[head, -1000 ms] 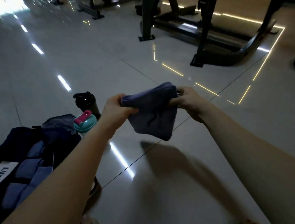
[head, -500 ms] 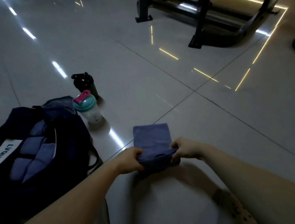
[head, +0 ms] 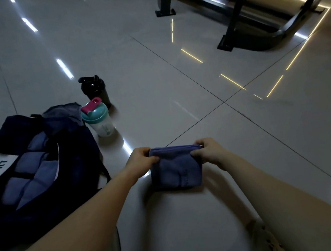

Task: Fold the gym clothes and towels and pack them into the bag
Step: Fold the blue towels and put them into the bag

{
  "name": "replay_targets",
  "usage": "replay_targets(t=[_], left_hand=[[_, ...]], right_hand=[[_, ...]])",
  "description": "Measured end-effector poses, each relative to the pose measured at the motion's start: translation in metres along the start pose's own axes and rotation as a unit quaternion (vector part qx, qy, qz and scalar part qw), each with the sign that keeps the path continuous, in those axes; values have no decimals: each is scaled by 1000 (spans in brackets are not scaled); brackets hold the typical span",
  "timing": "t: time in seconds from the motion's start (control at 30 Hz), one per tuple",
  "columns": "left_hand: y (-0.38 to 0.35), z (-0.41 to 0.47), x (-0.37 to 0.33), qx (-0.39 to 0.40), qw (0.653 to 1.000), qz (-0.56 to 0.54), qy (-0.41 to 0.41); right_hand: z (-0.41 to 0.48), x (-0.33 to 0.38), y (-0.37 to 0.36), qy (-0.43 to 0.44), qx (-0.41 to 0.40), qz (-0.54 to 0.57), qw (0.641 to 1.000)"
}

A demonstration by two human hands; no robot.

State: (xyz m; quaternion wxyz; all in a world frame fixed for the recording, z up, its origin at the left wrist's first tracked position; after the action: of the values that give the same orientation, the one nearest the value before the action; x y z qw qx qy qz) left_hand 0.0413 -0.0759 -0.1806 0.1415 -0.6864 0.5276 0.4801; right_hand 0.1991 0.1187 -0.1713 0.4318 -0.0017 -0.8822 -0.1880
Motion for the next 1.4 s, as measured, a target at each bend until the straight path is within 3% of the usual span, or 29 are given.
replay_targets(t=[0.3, 0.5, 0.8, 0.97, 1.13, 1.23, 1.4], left_hand=[[-4, 46, 25, -45, 997, -4, 56], [3, 54, 26, -109, 980, 135, 101], [-6, 60, 34, -110, 967, 181, 138], [-9, 65, 24, -113, 965, 219, 89], [-27, 68, 3, -46, 923, 381, -6], [-37, 69, 2, -8, 897, 443, -15], [-41, 73, -2, 12, 885, 465, 5]], right_hand=[[46, -31, 4, -58, -48, -64, 995], [59, -50, 8, -84, -73, -90, 990], [65, -62, 4, -113, -90, -193, 971], [67, -47, 4, -58, -103, -249, 961], [72, -28, -10, 6, -29, -277, 960], [73, -25, -16, 4, 6, -325, 946], [77, -27, -24, -20, 38, -356, 933]])
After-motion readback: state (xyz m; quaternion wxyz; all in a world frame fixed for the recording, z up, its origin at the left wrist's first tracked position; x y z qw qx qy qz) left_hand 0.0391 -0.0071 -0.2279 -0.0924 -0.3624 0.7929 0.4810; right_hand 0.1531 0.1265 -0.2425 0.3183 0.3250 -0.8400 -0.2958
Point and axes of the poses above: each hand's wrist, its own z-axis towards the middle knuckle, its own y-axis out of the back of the hand, x = y × z, the point moved 9 cm from there along z, towards the middle knuckle, and after that the axes turned 12 degrees about x, right-handed, at the moved point
